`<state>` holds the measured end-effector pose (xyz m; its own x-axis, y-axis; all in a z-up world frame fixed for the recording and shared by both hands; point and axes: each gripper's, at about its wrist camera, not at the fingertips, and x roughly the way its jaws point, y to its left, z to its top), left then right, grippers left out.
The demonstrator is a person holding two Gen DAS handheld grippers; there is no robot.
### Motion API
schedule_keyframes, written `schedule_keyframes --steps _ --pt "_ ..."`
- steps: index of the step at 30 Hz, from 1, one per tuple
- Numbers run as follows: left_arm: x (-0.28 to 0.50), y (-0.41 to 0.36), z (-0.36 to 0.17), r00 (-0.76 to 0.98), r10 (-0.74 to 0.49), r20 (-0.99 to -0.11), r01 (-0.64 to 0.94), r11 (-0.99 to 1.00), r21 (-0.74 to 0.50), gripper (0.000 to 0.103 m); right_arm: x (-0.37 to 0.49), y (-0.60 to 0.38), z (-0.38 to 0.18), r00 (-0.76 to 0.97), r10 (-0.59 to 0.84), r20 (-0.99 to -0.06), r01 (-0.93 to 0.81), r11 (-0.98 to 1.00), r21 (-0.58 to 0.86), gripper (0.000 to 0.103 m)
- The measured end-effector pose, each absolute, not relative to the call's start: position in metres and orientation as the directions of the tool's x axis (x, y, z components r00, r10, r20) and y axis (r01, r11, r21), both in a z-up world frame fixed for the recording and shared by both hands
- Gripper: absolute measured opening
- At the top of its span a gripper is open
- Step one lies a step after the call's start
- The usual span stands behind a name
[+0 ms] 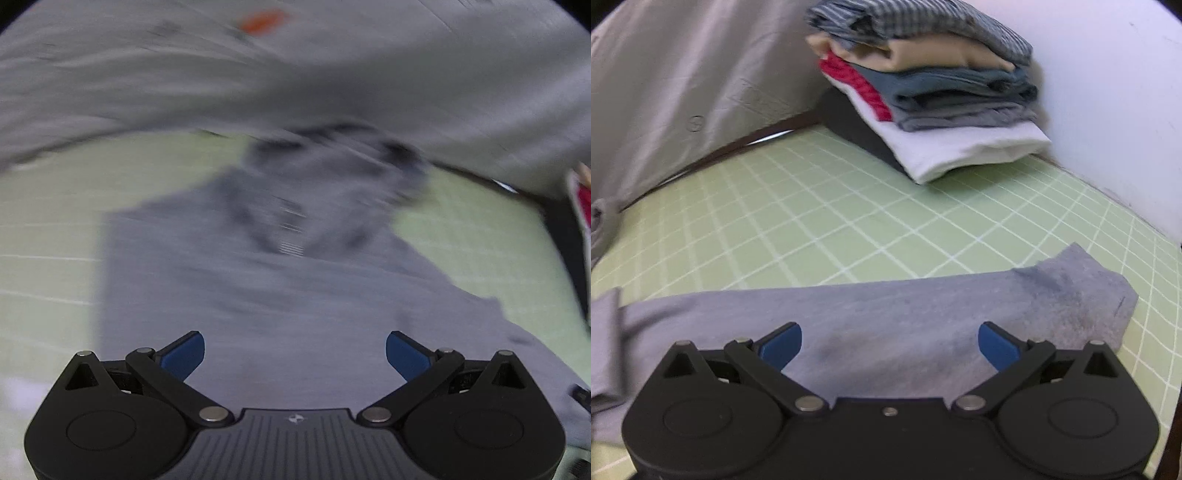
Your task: Fold clothes
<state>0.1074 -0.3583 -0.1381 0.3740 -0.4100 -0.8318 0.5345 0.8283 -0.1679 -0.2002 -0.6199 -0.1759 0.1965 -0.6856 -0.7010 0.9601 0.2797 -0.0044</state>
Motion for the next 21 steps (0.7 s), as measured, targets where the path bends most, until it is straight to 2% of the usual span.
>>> schedule_keyframes --steps 3,9,15,17,21 --pt "0.101 -0.394 -0.15 0.322 -0.427 -0.845 0.584 0.792 -0.178 0.103 -0.205 -0.627 -0.182 0.184 -0.692 -0.698 0.964 0.265 -0.008 0.103" --pt "0.087 -0.441 -0.166 0.318 -0.398 -0.861 0.695 0.715 -0.073 0.102 -0.21 -0.629 -0.19 0.195 -0.711 -0.676 0.962 0.271 -0.008 0.103" --pt "0.083 -0.453 -0.18 0.308 -0.371 -0.876 0.694 0.718 -0.06 0.1 -0.211 -0.627 -0.194 0.197 -0.745 -0.638 0.966 0.257 -0.002 0.103" --pt "0.08 -0.452 -0.18 0.317 -0.38 -0.869 0.695 0.716 -0.059 0.097 -0.211 -0.627 -0.195 0.197 -0.751 -0.631 0.967 0.255 -0.002 0.103" --pt "0.074 -0.448 -0.172 0.321 -0.401 -0.858 0.68 0.728 -0.086 0.068 -0.21 -0.628 -0.195 0.194 -0.751 -0.631 0.968 0.252 -0.003 0.103"
